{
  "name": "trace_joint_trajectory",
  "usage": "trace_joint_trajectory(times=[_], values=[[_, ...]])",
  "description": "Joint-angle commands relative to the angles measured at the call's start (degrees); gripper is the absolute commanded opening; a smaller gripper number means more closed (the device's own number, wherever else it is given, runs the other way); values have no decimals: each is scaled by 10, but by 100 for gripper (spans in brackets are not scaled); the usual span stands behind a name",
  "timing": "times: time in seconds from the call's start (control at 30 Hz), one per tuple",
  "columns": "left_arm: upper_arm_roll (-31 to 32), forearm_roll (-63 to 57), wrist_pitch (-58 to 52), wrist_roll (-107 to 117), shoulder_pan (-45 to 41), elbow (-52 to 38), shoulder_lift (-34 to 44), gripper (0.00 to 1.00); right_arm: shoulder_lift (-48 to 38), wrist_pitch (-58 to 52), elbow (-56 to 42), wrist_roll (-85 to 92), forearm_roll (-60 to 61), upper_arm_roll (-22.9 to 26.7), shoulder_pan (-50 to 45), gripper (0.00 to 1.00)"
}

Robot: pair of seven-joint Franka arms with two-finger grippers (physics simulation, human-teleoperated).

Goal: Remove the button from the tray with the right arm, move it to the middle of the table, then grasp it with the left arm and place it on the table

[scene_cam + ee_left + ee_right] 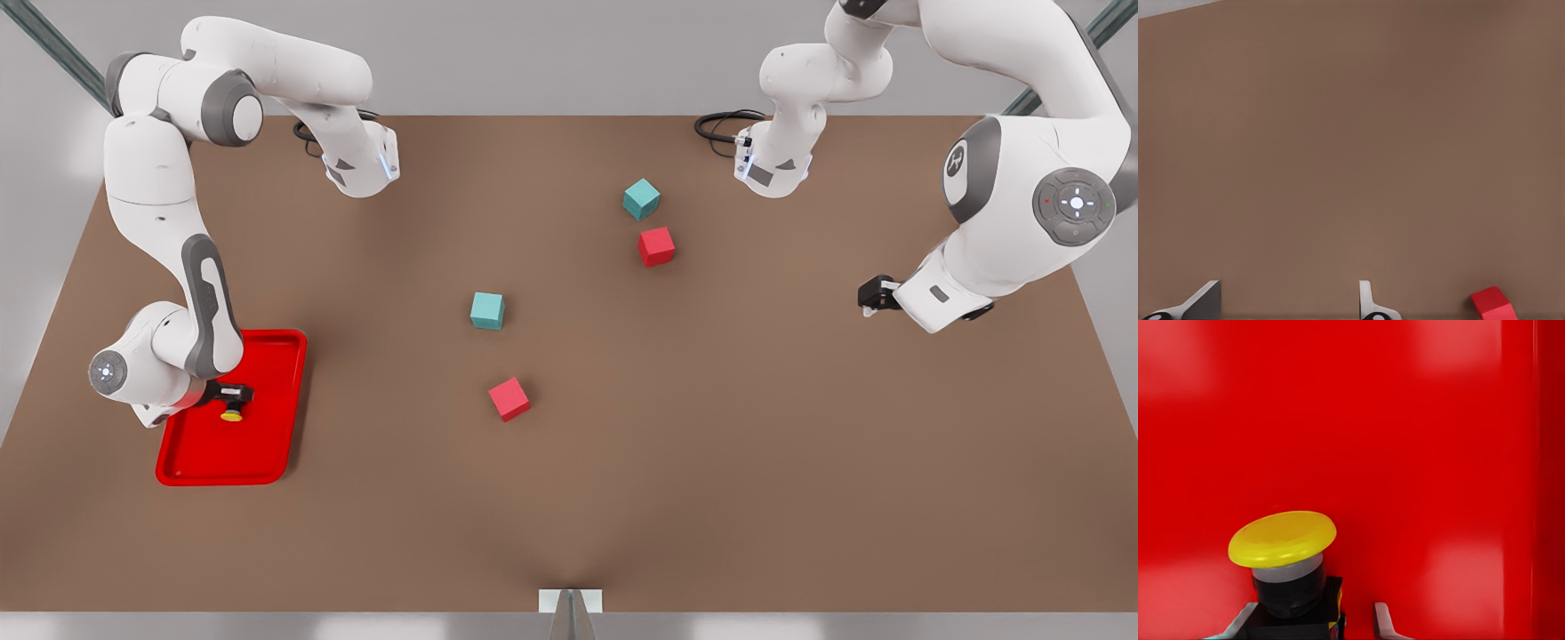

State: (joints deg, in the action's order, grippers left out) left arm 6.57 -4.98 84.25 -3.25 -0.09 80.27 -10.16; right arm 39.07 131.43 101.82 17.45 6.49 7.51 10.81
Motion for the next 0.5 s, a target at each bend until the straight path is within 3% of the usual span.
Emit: trace_joint_trajectory(times=[0.0, 0.07, 0.4, 0.47], values=[[0, 0, 0, 0, 0, 0, 1, 100, -1, -4, 0, -15, -2, 0, -1, 53], [1, 0, 0, 0, 0, 0, 1, 100, -1, -5, 0, -15, -3, 0, -3, 48], [0, 0, 2, 0, 0, 0, 1, 100, -9, -7, -1, -3, 2, 0, -54, 47], [0, 0, 2, 0, 0, 0, 1, 100, -34, -81, -57, -3, 2, -18, -64, 47]])
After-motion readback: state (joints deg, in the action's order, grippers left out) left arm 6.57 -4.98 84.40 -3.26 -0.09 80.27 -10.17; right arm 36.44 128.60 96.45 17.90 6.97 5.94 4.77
